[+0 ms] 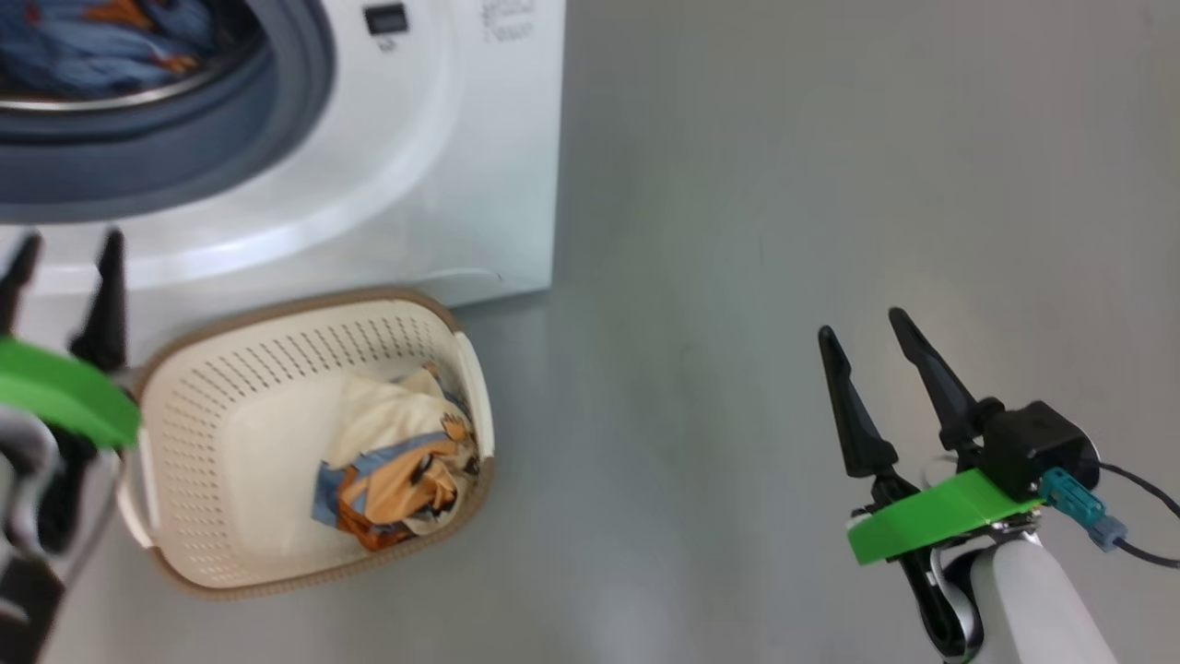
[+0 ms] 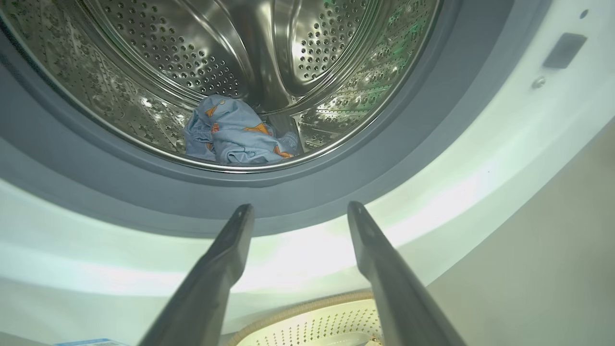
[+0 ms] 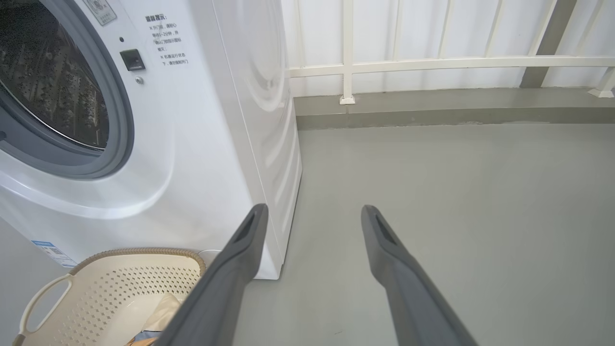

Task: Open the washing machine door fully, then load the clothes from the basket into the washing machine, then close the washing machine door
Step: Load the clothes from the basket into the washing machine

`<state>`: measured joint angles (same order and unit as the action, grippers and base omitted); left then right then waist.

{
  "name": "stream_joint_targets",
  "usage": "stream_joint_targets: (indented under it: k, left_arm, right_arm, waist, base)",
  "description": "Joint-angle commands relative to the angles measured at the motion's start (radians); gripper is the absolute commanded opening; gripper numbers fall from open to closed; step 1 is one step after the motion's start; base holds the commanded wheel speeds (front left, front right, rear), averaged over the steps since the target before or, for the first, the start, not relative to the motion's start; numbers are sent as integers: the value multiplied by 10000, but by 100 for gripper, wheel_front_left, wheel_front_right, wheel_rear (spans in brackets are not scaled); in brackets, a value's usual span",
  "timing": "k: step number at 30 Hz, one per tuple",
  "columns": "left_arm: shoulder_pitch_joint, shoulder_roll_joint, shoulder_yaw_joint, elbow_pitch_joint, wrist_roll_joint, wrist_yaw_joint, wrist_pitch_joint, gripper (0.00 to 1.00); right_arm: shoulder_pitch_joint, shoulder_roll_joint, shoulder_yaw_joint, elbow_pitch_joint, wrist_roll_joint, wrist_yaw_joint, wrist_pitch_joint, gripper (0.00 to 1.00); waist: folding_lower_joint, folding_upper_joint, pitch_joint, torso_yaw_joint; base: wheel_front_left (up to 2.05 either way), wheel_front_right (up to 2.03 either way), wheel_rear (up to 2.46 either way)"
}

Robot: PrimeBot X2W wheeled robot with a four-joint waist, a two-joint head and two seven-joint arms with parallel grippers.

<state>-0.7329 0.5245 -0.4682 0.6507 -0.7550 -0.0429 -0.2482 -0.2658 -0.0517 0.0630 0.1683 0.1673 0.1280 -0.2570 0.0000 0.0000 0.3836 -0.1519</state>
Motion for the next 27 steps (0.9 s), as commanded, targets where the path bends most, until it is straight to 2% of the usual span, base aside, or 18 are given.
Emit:
stream_joint_targets:
  k: [1,10,19,27]
  left_arm:
    - [684,380,669,-672,46,288,-133,100]
    - [3684,-438,1906,-2873,467,1200,-134,100]
    - [5565,-1308,2682,-3984,967,1569,-135,100]
    - [6936,-2311,3589,-4775,1435,1793,-135,100]
  right_arm:
    - [312,15,84,-219,-151,27,-48,100]
    - [1056,15,-382,-328,-490,27,-48,100]
    - [1781,15,-367,-312,-421,27,-48,100]
    - [2152,15,-399,-460,-228,27,-48,100]
  waist:
    - [0,0,-1059,612]
    - [0,0,-2401,1014]
    - [0,0,-3393,1157]
    - [0,0,-3898,1119]
  base:
    - [0,0,0]
    - [0,0,0]
    - [0,0,0]
    - [0,0,0]
